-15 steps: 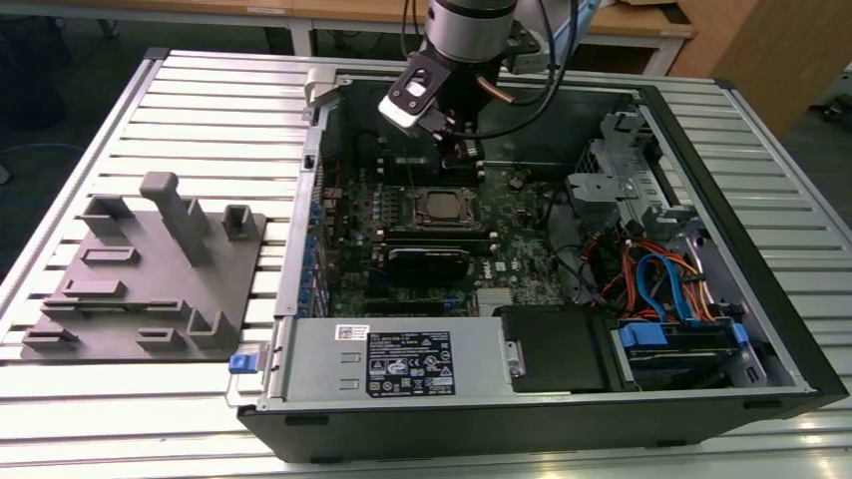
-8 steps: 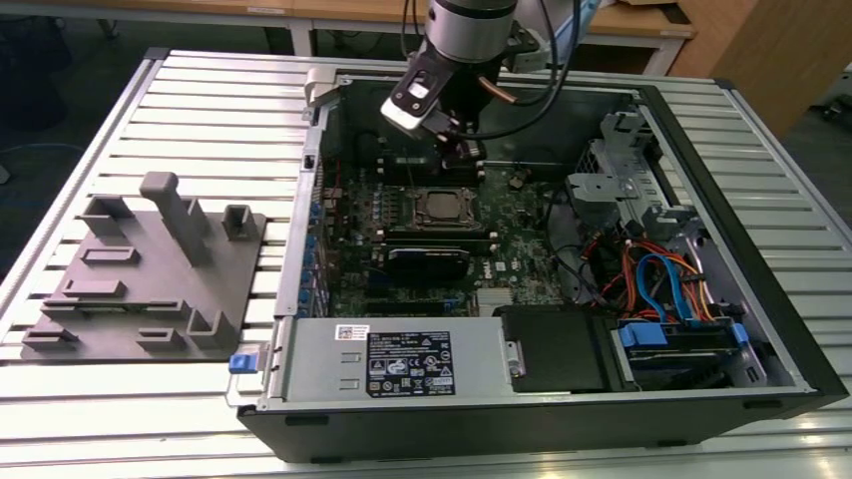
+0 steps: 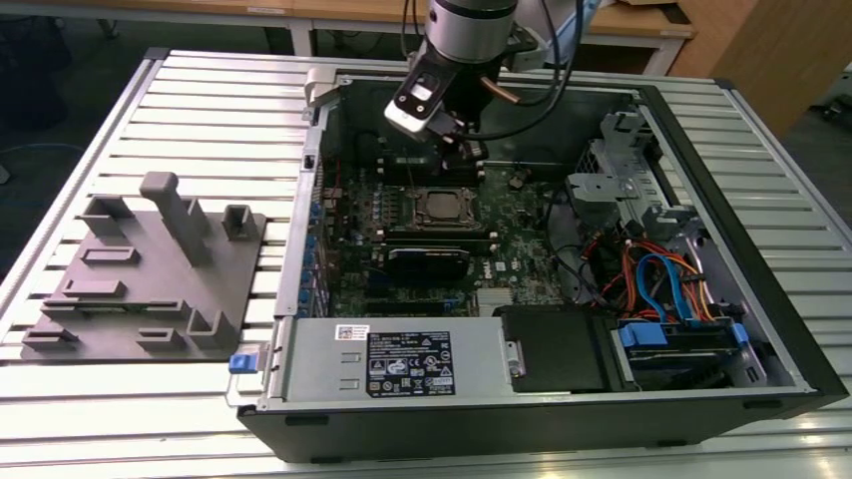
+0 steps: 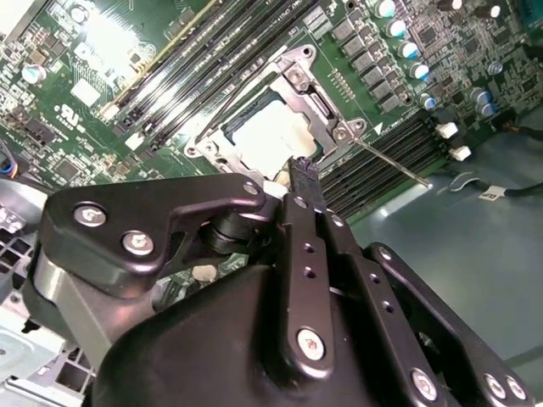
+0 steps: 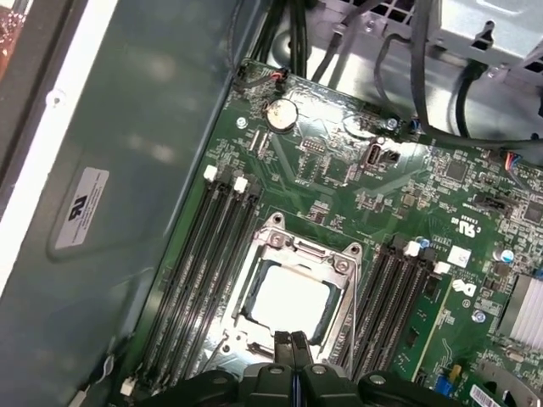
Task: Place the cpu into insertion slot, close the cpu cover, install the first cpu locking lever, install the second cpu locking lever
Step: 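Install the first cpu locking lever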
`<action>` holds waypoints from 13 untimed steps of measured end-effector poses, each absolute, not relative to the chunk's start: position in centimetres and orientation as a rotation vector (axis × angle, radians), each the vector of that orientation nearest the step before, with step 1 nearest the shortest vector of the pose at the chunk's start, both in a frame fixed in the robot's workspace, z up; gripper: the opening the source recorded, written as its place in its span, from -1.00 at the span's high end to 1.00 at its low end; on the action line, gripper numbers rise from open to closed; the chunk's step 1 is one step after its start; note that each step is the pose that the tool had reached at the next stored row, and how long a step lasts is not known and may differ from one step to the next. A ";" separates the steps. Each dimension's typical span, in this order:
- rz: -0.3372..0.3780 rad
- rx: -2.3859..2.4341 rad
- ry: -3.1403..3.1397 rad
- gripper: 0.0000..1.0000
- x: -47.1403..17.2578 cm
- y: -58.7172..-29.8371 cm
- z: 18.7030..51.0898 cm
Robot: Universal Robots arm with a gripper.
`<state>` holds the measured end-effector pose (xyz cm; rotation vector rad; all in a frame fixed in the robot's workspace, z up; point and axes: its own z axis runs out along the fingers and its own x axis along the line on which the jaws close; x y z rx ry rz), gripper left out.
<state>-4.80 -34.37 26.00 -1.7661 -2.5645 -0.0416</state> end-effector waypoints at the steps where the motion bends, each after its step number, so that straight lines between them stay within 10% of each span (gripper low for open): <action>1: -0.041 -1.758 -2.570 0.80 -4.8 -34.4 26.0; 13: -0.039 -1.632 -2.651 0.80 -4.8 -34.4 26.0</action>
